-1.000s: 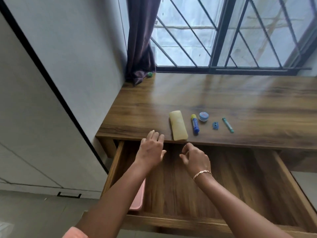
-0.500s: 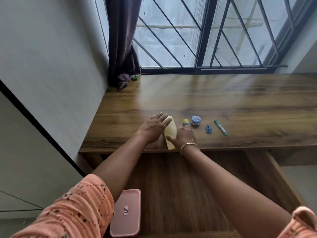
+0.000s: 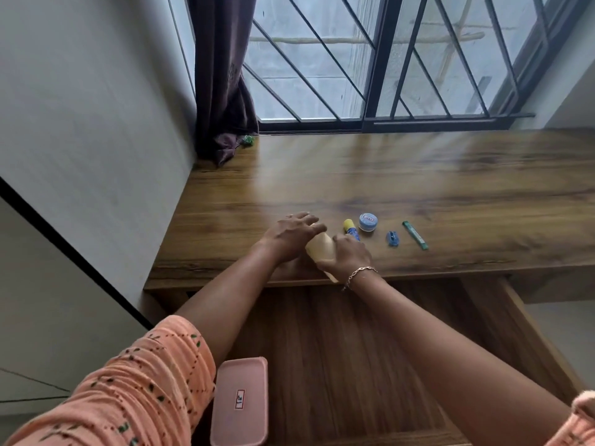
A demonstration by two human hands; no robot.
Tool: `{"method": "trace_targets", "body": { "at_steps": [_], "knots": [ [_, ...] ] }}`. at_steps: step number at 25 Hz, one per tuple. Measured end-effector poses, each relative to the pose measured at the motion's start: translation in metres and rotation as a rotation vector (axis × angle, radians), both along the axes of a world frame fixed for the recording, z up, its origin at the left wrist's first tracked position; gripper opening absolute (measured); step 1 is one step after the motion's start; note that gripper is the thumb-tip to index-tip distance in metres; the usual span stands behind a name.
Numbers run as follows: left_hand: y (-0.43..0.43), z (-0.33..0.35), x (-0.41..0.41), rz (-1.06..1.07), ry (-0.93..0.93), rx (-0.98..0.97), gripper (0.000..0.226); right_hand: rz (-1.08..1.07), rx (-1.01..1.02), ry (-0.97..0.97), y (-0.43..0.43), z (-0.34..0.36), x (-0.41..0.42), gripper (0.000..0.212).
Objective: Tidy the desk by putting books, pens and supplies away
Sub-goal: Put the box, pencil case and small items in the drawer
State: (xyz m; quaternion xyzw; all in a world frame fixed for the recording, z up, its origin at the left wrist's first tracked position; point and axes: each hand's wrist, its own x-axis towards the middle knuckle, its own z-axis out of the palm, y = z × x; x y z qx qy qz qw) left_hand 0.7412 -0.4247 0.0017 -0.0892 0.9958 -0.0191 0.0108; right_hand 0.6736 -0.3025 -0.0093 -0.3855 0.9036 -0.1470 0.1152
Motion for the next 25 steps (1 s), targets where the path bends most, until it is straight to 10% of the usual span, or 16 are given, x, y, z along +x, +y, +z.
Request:
{"method": "trace_targets", "body": {
  "at_steps": [25],
  "knots": [
    [0.156, -0.076, 0.114, 0.334, -0.578, 0.454, 0.064, 0.908, 0.277, -0.166, 0.134, -0.094, 0.046, 0.061]
  ]
}}
